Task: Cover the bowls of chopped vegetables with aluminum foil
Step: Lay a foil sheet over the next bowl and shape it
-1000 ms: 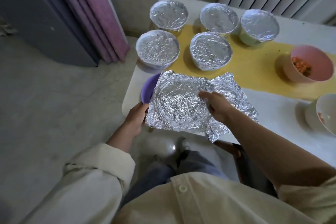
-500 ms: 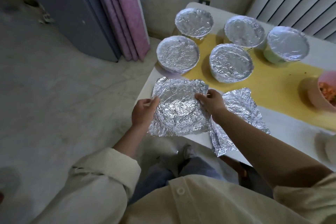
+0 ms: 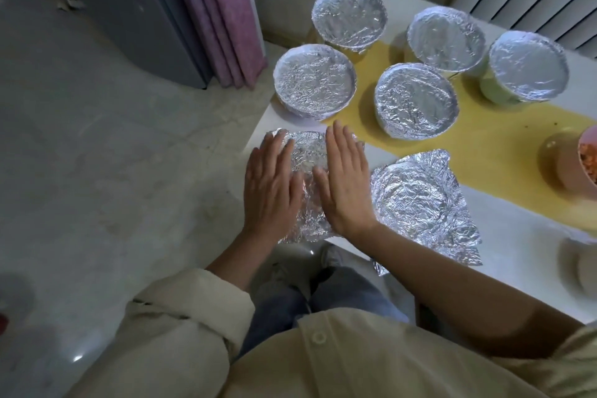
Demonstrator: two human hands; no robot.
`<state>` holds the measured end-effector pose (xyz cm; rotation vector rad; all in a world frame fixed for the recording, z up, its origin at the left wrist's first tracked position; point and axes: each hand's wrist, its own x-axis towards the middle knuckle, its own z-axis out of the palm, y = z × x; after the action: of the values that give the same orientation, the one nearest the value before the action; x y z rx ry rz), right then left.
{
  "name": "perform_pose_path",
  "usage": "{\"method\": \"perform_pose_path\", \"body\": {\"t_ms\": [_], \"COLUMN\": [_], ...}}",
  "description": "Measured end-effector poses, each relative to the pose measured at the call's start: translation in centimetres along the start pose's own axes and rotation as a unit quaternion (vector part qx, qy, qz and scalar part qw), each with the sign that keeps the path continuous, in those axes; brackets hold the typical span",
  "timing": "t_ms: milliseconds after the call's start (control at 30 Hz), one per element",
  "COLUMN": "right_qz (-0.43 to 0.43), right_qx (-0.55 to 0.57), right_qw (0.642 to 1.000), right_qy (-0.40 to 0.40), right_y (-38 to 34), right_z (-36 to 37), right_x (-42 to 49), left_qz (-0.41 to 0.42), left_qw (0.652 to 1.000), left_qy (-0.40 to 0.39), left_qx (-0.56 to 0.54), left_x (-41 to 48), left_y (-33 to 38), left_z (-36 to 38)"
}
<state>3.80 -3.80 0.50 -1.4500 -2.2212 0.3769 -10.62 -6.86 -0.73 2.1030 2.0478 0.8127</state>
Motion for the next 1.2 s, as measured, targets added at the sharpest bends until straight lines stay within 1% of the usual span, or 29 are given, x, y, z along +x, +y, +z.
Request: {"method": "perform_pose_path", "body": {"t_ms": [33,67,133,200,267,467,533,600,667,733,767,800,833,900,933,967,1033,1133,1200], "right_qz": [-0.002,0.003,0.024,0.036,0.04,0.055,0.049,0.054,0.081,0.126,0.156,0.195,0.243,0.345,0.385,0.404,0.393,0.354,0.339], "right_qx": [-0.028,-0.05,-0.083,-0.109,-0.121,-0.101,-0.096,-0.074,-0.035,0.002,0.019,0.039,0.067,0.135,0.161,0.168,0.142,0.146,0.145], "right_qw": [0.999,0.997,0.991,0.986,0.983,0.987,0.987,0.99,0.994,0.992,0.988,0.98,0.968,0.929,0.909,0.899,0.908,0.919,0.925], "right_qy": [-0.033,-0.06,-0.099,-0.123,-0.13,-0.114,-0.117,-0.107,-0.064,-0.02,-0.01,-0.006,-0.003,-0.001,-0.001,0.002,0.036,0.094,0.097], "right_y": [0.2,0.5,1.6,2.4,2.7,3.4,3.8,4.0,4.1,4.1,4.0,3.8,3.8,4.1,4.3,4.6,5.0,5.0,4.7], "right_z": [0.6,1.1,2.0,2.7,3.0,3.4,3.4,3.2,2.6,2.2,2.0,1.9,1.9,1.7,1.6,1.6,1.4,0.9,0.5], "right_x": [-0.3,-0.5,-0.7,-0.6,-0.7,0.1,0.7,1.2,1.3,1.4,1.4,1.4,1.4,1.7,1.8,1.9,1.9,2.2,2.9], "left_qz": [0.024,0.03,0.024,0.026,0.03,0.016,-0.003,-0.072,-0.186,-0.293,-0.326,-0.342,-0.342,-0.318,-0.306,-0.298,-0.287,-0.272,-0.272], "left_qw": [0.999,0.997,0.992,0.986,0.982,0.984,0.986,0.988,0.98,0.953,0.94,0.932,0.93,0.939,0.944,0.947,0.951,0.955,0.956], "left_qy": [-0.038,-0.071,-0.117,-0.148,-0.155,-0.129,-0.12,-0.097,-0.063,-0.05,-0.048,-0.039,-0.024,0.007,0.023,0.038,0.067,0.085,0.088], "left_qx": [-0.001,0.004,0.03,0.077,0.108,0.119,0.113,0.094,0.031,-0.055,-0.09,-0.116,-0.131,-0.128,-0.119,-0.11,-0.096,-0.086,-0.07], "left_x": [0.0,0.0,-0.2,-0.1,-0.1,0.3,0.7,1.2,1.7,2.3,2.4,2.6,2.6,2.5,2.4,2.3,2.4,2.8,3.3], "left_y": [0.2,0.2,-0.4,-1.2,-1.5,-1.4,-1.6,-1.8,-2.1,-2.8,-3.2,-3.4,-3.6,-3.4,-3.3,-3.1,-2.9,-2.7,-2.5], "left_z": [0.6,1.2,2.3,3.0,3.3,3.7,3.6,3.5,3.3,3.6,3.7,3.8,3.9,3.8,3.7,3.6,3.4,3.1,2.9]}}
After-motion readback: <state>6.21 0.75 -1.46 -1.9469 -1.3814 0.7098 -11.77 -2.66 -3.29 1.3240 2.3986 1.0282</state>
